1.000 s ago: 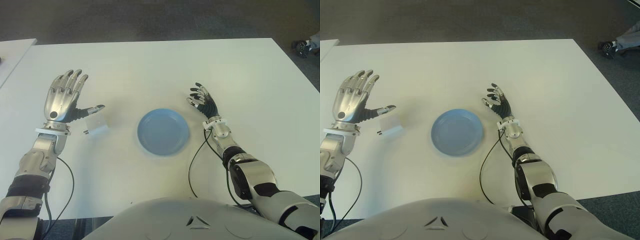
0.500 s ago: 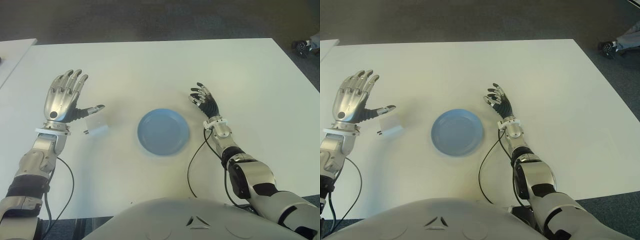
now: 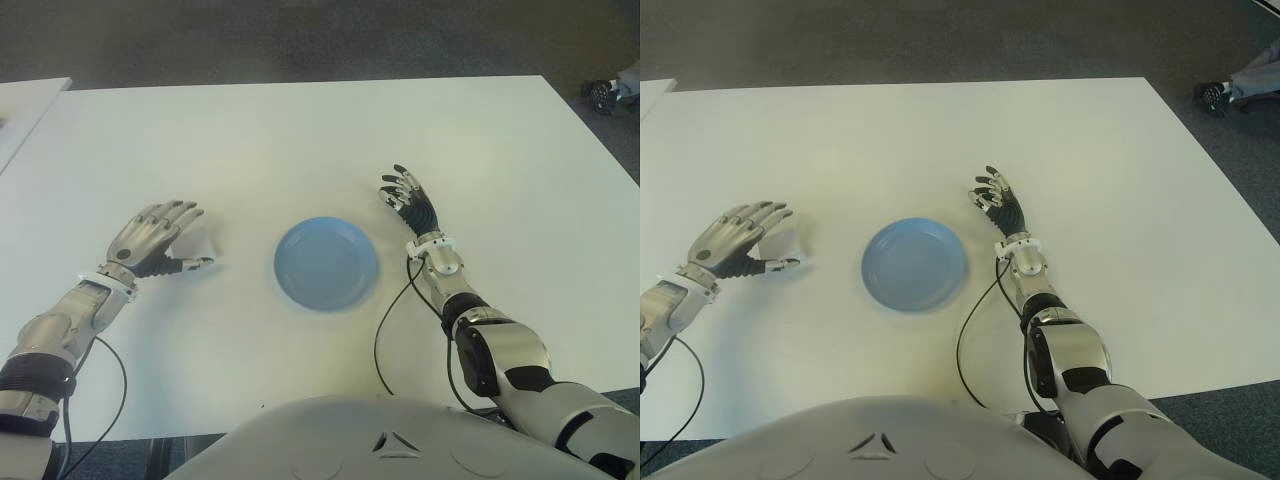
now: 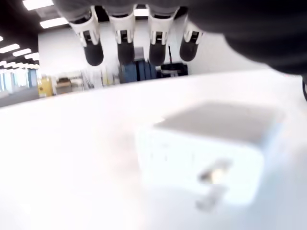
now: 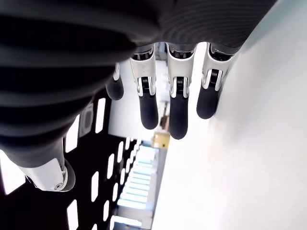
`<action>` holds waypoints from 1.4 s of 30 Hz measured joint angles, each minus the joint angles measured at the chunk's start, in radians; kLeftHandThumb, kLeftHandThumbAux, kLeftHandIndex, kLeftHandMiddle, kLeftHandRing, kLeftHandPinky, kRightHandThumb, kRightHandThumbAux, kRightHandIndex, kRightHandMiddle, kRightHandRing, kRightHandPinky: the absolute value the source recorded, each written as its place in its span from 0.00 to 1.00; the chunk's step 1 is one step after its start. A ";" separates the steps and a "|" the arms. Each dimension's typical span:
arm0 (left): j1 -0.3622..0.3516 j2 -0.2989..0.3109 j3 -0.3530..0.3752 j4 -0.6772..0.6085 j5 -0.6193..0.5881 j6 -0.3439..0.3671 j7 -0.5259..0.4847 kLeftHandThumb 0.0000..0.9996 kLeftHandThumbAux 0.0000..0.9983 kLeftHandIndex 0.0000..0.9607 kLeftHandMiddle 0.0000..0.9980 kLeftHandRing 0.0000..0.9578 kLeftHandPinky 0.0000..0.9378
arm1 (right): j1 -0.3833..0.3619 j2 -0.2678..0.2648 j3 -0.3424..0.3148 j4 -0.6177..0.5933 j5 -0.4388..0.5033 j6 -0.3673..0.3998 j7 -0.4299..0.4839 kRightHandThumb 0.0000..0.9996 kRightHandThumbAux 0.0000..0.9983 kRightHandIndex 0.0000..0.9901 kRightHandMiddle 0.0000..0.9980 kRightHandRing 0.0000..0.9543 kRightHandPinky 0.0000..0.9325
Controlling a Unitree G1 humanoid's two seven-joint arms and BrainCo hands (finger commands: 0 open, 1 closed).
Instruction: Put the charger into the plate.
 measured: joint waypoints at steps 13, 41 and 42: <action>-0.012 0.010 -0.036 0.057 -0.021 -0.068 0.007 0.26 0.14 0.00 0.00 0.00 0.00 | -0.001 0.003 -0.014 0.002 0.000 0.000 0.000 0.13 0.56 0.00 0.23 0.29 0.26; -0.138 -0.006 -0.128 0.218 0.008 -0.003 0.227 0.33 0.15 0.00 0.00 0.00 0.00 | -0.009 0.008 -0.030 0.013 -0.001 0.001 -0.001 0.14 0.57 0.00 0.22 0.28 0.25; -0.143 -0.007 -0.132 0.223 0.008 -0.003 0.233 0.33 0.15 0.00 0.00 0.00 0.00 | -0.009 0.008 -0.030 0.014 -0.001 0.001 -0.002 0.14 0.57 0.00 0.22 0.28 0.25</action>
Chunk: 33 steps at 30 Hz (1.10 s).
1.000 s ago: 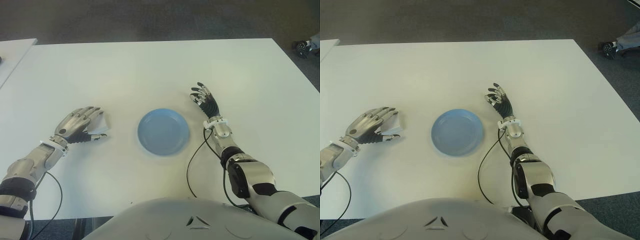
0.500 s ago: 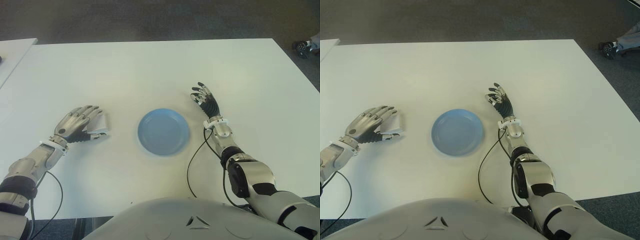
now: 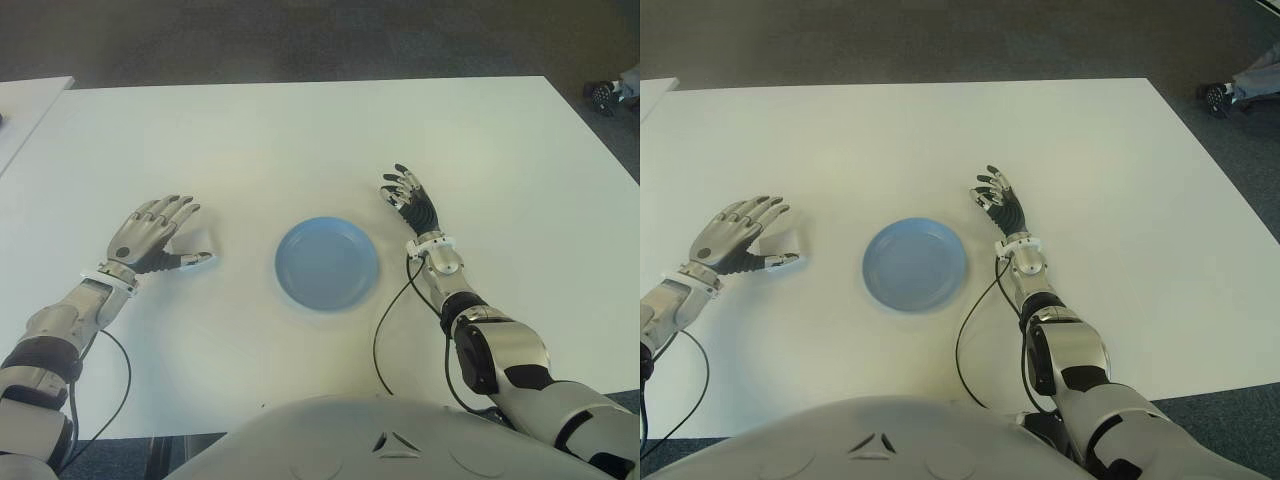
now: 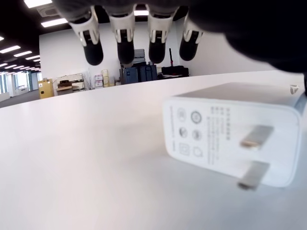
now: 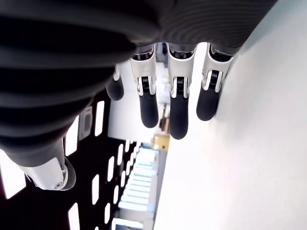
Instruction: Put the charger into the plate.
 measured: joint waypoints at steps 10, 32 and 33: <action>-0.078 -0.029 -0.085 0.108 0.015 0.003 0.055 0.32 0.16 0.00 0.00 0.00 0.00 | -0.119 -0.002 -0.007 -0.101 0.005 0.596 -0.060 0.14 0.56 0.00 0.21 0.28 0.26; -0.216 -0.075 -0.213 0.425 0.007 -0.018 0.177 0.34 0.16 0.00 0.00 0.00 0.00 | -0.117 -0.003 -0.003 -0.151 0.003 0.635 -0.060 0.13 0.59 0.00 0.22 0.29 0.29; -0.216 -0.075 -0.216 0.428 0.006 -0.020 0.182 0.35 0.16 0.00 0.00 0.00 0.00 | -0.117 -0.003 -0.002 -0.151 0.002 0.635 -0.060 0.13 0.60 0.00 0.22 0.29 0.29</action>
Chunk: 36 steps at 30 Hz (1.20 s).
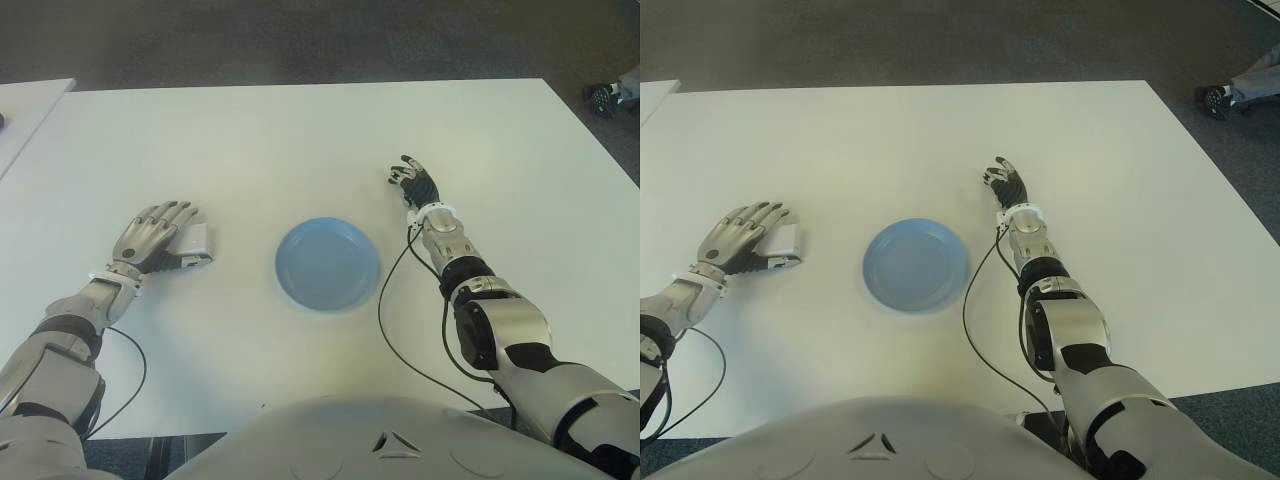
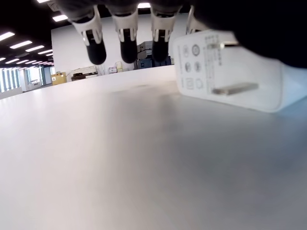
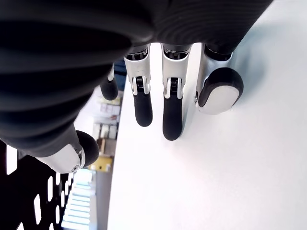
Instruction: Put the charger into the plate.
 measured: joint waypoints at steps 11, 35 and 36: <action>0.000 0.002 -0.016 0.006 -0.015 -0.020 0.007 0.32 0.16 0.00 0.00 0.00 0.00 | 0.002 -0.002 0.006 -0.002 -0.004 0.000 0.000 0.12 0.64 0.00 0.22 0.28 0.28; 0.037 0.066 -0.048 -0.098 -0.028 -0.053 0.012 0.40 0.28 0.29 0.41 0.40 0.42 | 0.004 -0.004 0.013 -0.005 -0.005 -0.001 0.000 0.10 0.61 0.00 0.23 0.29 0.29; 0.035 0.066 -0.050 -0.098 -0.027 -0.053 0.018 0.41 0.30 0.32 0.44 0.43 0.46 | 0.004 -0.004 0.014 -0.005 -0.005 -0.002 0.000 0.10 0.61 0.00 0.23 0.29 0.29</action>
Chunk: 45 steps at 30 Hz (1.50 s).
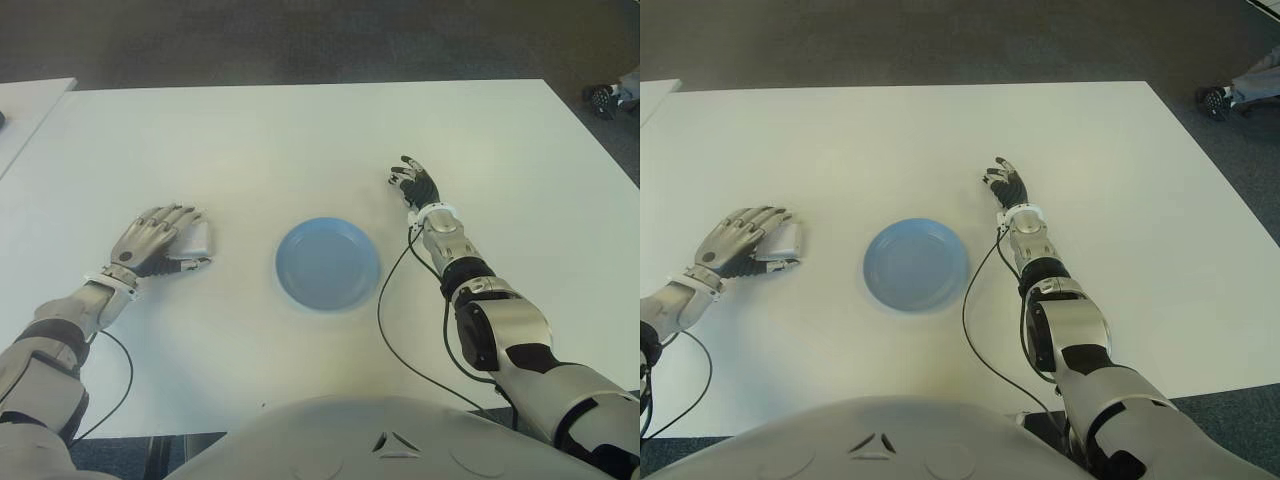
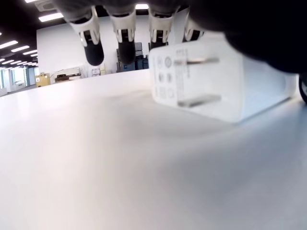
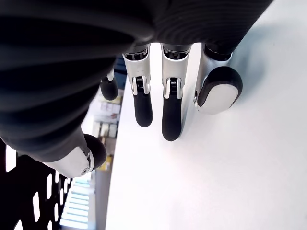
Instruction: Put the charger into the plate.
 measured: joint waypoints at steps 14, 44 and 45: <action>-0.038 -0.025 -0.080 0.062 0.058 0.112 0.236 0.45 0.68 0.73 0.82 0.85 0.90 | 0.011 0.000 0.007 0.000 -0.001 -0.028 0.000 0.10 0.59 0.00 0.23 0.30 0.29; -0.049 -0.031 -0.164 0.101 0.074 0.097 0.420 0.36 0.59 0.86 0.92 0.93 0.96 | 0.025 0.000 0.009 0.007 -0.004 -0.075 0.000 0.08 0.57 0.00 0.24 0.30 0.29; -0.050 -0.031 -0.166 0.101 0.075 0.096 0.420 0.36 0.59 0.86 0.92 0.93 0.96 | 0.026 0.000 0.009 0.008 -0.004 -0.077 0.000 0.08 0.56 0.00 0.24 0.30 0.29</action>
